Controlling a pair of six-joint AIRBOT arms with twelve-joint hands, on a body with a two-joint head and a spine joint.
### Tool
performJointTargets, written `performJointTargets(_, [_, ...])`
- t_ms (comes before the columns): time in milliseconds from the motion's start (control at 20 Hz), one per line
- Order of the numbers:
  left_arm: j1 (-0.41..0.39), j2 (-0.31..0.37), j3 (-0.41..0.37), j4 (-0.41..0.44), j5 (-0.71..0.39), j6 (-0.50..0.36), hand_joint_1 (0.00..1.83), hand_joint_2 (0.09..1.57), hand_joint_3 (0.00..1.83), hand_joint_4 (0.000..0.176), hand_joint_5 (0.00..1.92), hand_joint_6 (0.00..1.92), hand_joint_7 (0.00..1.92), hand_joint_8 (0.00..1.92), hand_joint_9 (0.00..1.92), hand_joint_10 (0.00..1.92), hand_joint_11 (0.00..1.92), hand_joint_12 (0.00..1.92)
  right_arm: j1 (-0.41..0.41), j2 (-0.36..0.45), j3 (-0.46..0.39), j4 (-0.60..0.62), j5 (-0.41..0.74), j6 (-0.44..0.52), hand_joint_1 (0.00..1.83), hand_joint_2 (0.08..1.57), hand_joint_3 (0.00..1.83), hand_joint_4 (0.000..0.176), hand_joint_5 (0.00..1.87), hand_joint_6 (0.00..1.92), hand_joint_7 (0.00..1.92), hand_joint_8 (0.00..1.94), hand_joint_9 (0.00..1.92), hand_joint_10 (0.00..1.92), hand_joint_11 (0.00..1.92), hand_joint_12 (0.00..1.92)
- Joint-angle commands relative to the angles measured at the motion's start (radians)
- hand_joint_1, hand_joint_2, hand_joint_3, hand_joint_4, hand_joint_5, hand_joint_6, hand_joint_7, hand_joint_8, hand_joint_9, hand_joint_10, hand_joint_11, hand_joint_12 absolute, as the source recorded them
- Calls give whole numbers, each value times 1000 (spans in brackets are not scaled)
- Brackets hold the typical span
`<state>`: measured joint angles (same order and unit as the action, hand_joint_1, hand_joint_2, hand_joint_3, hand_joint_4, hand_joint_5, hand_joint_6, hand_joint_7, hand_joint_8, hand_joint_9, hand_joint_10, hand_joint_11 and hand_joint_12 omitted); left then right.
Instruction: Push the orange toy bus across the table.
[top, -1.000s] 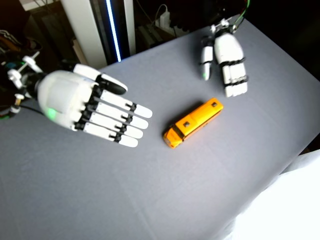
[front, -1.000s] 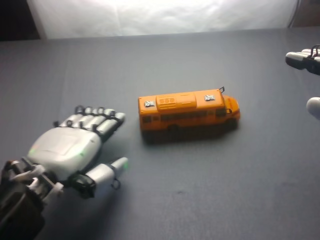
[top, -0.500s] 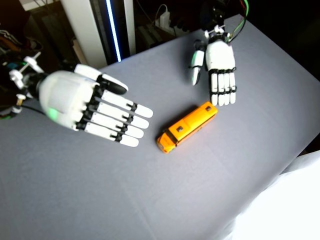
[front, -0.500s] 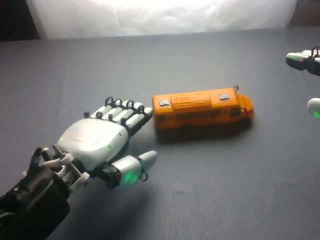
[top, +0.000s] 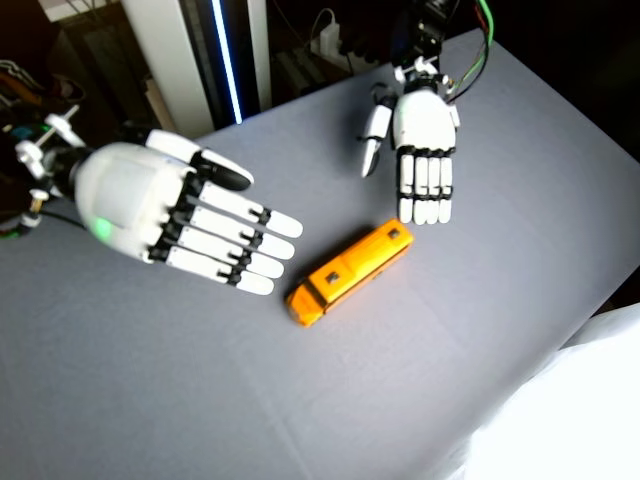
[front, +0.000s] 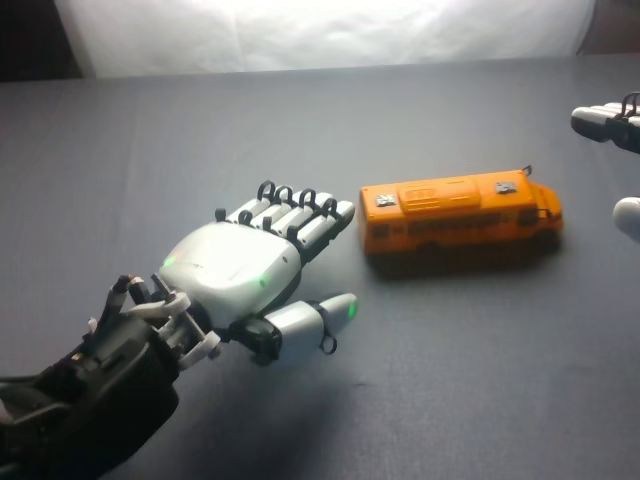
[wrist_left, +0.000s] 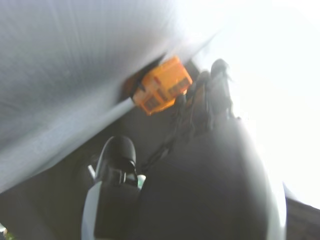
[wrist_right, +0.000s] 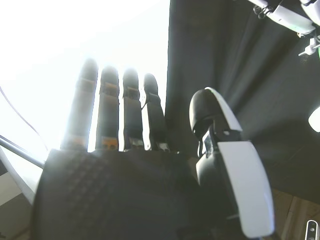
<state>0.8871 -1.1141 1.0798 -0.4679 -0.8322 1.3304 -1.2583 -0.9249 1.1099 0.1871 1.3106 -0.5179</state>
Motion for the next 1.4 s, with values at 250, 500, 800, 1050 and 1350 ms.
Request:
performJointTargets(250, [-73,-58,32,94,-34,0,118,1448,0,0,12,0,19,1,43,4,56,17,5,2,5,16,125,10,302,1463,1,0,290,1,301,1,269,1,273,19])
performJointTargets(500, [-101,-92,56,126,18,0,151,1422,0,0,129,9,168,8,158,9,132,38,5,1,5,16,125,10,328,1459,0,0,288,0,303,2,284,5,290,22])
performJointTargets(800, [-123,-95,55,127,-11,-2,107,1438,2,0,71,0,98,2,90,1,73,9,5,1,5,18,125,10,317,1467,4,0,293,0,298,0,274,0,287,18])
performJointTargets(1050, [-100,-3,-13,182,-257,-157,34,1401,0,0,104,11,66,6,68,6,63,12,5,1,4,35,146,10,330,1459,0,0,288,4,298,4,275,4,290,19])
performJointTargets(1350, [27,154,-101,198,-596,-328,211,1403,0,0,175,20,113,17,55,11,21,9,3,13,-17,78,305,10,635,1396,0,0,348,16,370,20,342,20,334,40])
